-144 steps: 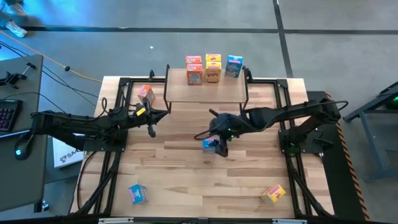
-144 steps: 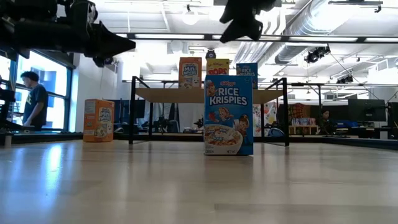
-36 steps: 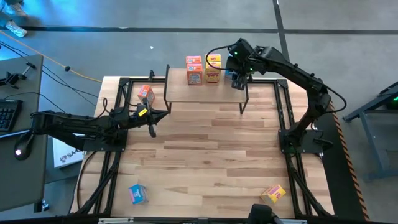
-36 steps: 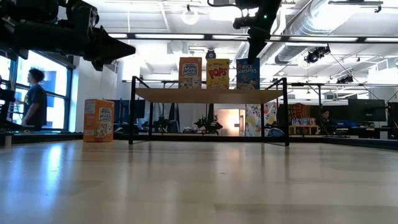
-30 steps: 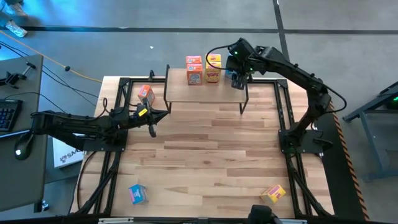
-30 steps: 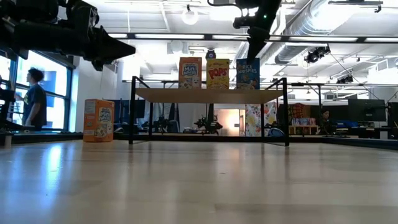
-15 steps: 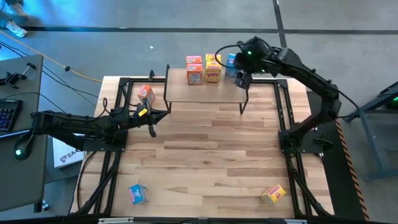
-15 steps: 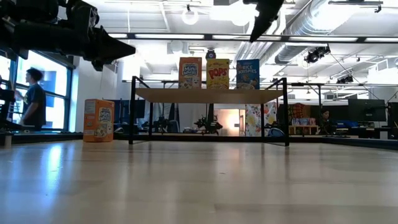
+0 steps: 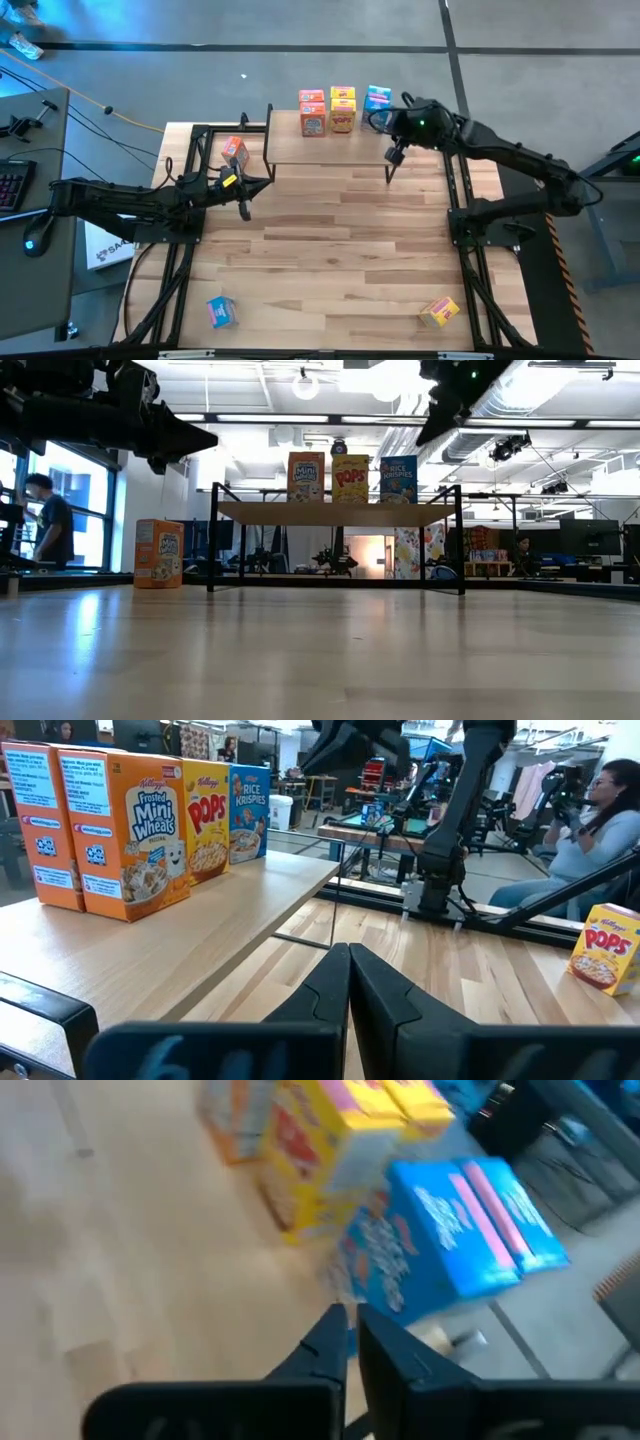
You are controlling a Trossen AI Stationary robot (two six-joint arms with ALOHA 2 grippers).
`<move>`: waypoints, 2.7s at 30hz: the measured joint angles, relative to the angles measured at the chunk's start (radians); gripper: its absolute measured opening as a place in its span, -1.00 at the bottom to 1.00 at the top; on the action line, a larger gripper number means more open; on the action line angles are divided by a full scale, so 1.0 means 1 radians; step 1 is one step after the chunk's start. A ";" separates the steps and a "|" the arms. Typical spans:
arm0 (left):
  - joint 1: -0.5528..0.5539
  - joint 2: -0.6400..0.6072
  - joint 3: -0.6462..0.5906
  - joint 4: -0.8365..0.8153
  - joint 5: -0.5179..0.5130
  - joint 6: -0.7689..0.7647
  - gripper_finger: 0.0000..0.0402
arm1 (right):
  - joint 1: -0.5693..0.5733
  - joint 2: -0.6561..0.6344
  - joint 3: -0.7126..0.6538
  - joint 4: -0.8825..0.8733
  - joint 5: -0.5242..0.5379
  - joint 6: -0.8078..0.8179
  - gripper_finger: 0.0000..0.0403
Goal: Stack cereal on shelf
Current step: Put the top blue cereal box on the shelf aligned with the other blue cereal box, then put the yellow cereal box on the shelf aligned with the other yellow cereal box
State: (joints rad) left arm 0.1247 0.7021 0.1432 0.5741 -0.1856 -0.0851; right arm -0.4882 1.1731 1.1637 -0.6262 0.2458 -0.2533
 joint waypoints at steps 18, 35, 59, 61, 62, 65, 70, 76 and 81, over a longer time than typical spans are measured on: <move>0.000 0.000 0.000 0.000 -0.034 0.008 -0.99 | -0.075 0.122 -0.055 0.138 0.103 0.033 -1.00; 0.000 0.000 0.000 -0.014 -0.034 -0.057 -0.99 | 0.093 0.111 -0.072 0.175 0.058 0.015 -1.00; -0.060 0.031 0.001 -0.076 0.025 -0.052 -0.99 | 0.604 0.095 -0.323 0.492 0.042 0.246 -0.95; -0.071 0.055 0.001 -0.083 0.008 -0.039 -0.99 | 0.652 0.095 -0.299 0.388 0.034 0.260 -0.86; -0.076 0.069 0.001 -0.086 -0.001 -0.029 -0.99 | 0.680 0.095 -0.280 0.319 0.033 0.278 -0.80; -0.081 0.107 0.001 -0.080 -0.007 -0.002 -0.99 | 0.770 0.095 -0.199 0.085 0.028 0.383 -0.53; -0.081 0.151 0.001 -0.069 -0.008 -0.006 -0.99 | 0.964 0.097 -0.045 -0.251 -0.011 0.620 0.00; -0.082 0.184 0.001 -0.067 -0.008 -0.042 -0.99 | 1.203 0.165 0.116 -0.516 -0.003 0.930 0.35; -0.082 0.204 0.001 -0.068 -0.008 -0.044 -0.99 | 1.348 0.284 0.248 -0.719 -0.048 1.167 0.37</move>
State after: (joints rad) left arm 0.0425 0.9058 0.1444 0.5061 -0.1936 -0.1291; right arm 0.8597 1.4574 1.4116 -1.3450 0.1977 0.9139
